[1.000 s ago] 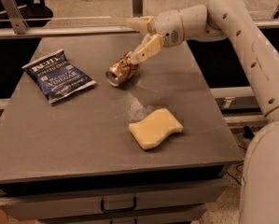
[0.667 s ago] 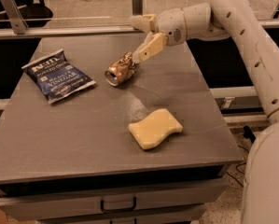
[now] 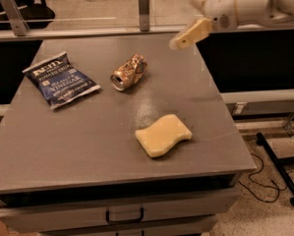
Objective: Knock orange can over
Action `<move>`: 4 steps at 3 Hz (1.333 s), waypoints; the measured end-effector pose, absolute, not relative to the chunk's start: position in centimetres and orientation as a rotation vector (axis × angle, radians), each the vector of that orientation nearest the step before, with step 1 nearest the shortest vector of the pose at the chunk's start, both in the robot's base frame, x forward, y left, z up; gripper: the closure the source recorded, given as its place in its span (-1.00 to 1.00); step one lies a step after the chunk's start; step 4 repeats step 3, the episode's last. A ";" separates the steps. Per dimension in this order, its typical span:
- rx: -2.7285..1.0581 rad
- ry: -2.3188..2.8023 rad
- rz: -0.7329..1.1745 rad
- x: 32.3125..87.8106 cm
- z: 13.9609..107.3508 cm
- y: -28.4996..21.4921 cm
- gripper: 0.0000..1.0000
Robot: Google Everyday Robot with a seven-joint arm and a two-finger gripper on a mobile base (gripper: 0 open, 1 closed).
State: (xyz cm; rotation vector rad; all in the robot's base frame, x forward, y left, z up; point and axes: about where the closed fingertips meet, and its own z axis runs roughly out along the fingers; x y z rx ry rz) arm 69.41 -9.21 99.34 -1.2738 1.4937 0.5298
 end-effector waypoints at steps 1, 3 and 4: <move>-1.181 1.616 0.144 68.5 102.7 -16.9 -1.00; -0.933 1.677 -0.331 64.4 111.8 -25.4 -1.00; -0.933 1.677 -0.331 64.4 111.8 -25.4 -1.00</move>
Offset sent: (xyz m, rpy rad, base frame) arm -0.0733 -0.2776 0.2426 -0.5009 -0.6307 -1.1896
